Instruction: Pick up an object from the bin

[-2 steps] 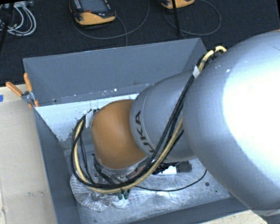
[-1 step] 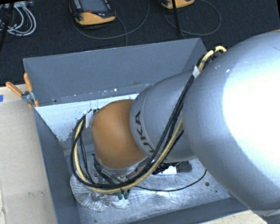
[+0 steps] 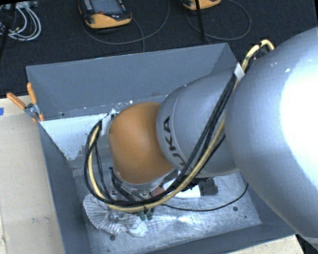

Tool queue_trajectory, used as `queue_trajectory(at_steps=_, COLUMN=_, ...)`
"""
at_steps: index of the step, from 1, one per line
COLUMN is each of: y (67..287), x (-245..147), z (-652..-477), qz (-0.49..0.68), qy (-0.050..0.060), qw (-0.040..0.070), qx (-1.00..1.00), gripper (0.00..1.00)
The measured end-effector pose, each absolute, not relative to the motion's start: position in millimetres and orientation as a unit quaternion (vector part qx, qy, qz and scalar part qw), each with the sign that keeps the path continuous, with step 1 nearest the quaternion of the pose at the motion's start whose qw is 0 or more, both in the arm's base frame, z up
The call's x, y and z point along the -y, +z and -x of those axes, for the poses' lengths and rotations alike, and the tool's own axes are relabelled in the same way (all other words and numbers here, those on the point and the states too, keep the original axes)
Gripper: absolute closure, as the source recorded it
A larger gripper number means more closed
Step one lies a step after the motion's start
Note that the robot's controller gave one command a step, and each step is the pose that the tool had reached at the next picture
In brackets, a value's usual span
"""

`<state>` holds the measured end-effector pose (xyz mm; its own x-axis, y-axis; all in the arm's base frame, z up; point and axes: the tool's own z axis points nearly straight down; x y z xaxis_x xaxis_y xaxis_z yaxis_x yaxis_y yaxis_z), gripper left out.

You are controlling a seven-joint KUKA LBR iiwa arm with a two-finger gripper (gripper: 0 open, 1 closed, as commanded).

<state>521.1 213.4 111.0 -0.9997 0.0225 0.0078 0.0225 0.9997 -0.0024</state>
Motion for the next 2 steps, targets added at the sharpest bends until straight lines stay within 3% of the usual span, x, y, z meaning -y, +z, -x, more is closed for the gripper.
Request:
queue_trajectory(at_steps=1, y=172.4, x=-212.4, z=-523.5, qz=0.008, qy=0.001, qw=0.003, qx=1.000, gripper=1.00)
queue_trajectory(at_steps=2, y=218.6, x=-212.4, z=-524.6, qz=0.007, qy=0.000, qw=0.000, qx=1.000, gripper=1.00)
